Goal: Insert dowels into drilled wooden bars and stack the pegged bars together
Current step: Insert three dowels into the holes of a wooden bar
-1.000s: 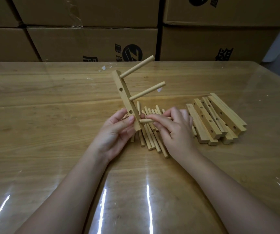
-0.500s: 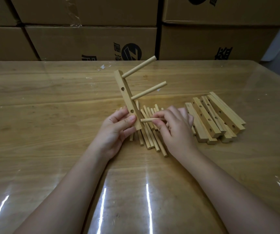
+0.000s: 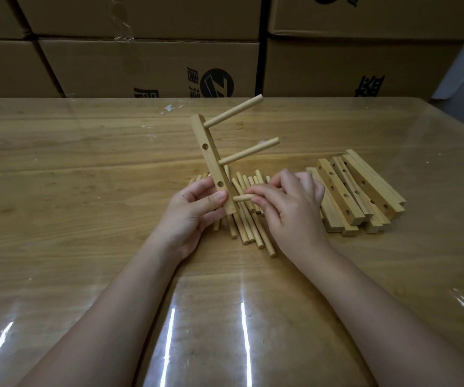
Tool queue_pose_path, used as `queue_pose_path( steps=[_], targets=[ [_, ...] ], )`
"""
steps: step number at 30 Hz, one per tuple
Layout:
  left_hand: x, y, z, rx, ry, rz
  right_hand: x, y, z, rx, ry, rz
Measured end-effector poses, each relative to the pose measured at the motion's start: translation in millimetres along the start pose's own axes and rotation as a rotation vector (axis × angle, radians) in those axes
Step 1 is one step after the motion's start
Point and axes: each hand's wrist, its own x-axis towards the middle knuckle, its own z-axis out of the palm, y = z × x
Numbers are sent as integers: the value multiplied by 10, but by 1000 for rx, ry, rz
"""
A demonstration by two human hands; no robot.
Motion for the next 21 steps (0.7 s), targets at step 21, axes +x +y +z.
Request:
queue_pose_path(
  steps=[21],
  targets=[
    [-4,-1,27,59,45,-12,-20,-52,-12,-14,-37,2]
  ],
)
